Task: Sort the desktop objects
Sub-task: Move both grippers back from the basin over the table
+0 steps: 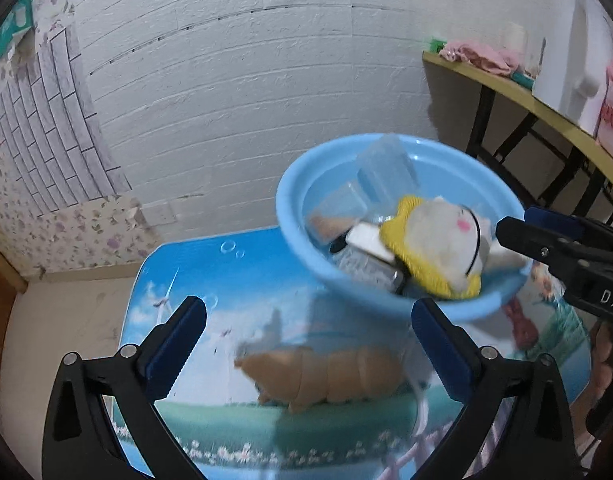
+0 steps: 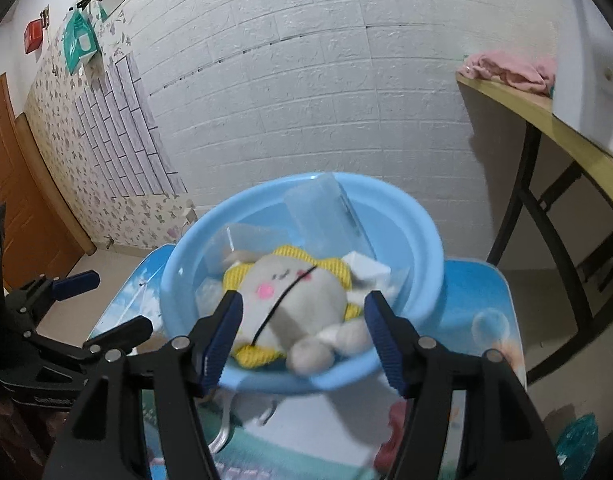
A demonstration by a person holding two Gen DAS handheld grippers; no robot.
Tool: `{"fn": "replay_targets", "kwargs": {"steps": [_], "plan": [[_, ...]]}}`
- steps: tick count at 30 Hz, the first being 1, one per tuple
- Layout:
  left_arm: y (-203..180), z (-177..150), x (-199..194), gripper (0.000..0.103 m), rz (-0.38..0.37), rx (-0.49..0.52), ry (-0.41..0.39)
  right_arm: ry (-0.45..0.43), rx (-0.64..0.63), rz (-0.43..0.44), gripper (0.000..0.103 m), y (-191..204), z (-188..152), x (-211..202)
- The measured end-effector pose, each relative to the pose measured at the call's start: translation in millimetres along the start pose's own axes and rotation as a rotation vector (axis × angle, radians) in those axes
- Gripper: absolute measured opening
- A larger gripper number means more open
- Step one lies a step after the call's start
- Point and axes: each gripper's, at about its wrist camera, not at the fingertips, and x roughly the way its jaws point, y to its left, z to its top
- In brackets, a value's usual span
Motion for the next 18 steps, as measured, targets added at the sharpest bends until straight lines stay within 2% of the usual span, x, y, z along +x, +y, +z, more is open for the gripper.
{"fn": "replay_targets", "kwargs": {"steps": [6,15,18], "plan": [[7.5,-15.1,-16.5,0.103,-0.016,-0.026,-0.002,0.039,0.047,0.007,0.063,10.2,-19.8,-5.7],[28.9,-33.3,-36.1,0.103,-0.033,-0.064,-0.001,0.073,-0.004,-0.020,0.063,28.4,-40.3,-12.6],[37.4,-43.0,-34.3,0.103,-0.055,-0.090,0.024,0.088,-0.007,-0.024,0.063,29.5,-50.1,-13.6]]}}
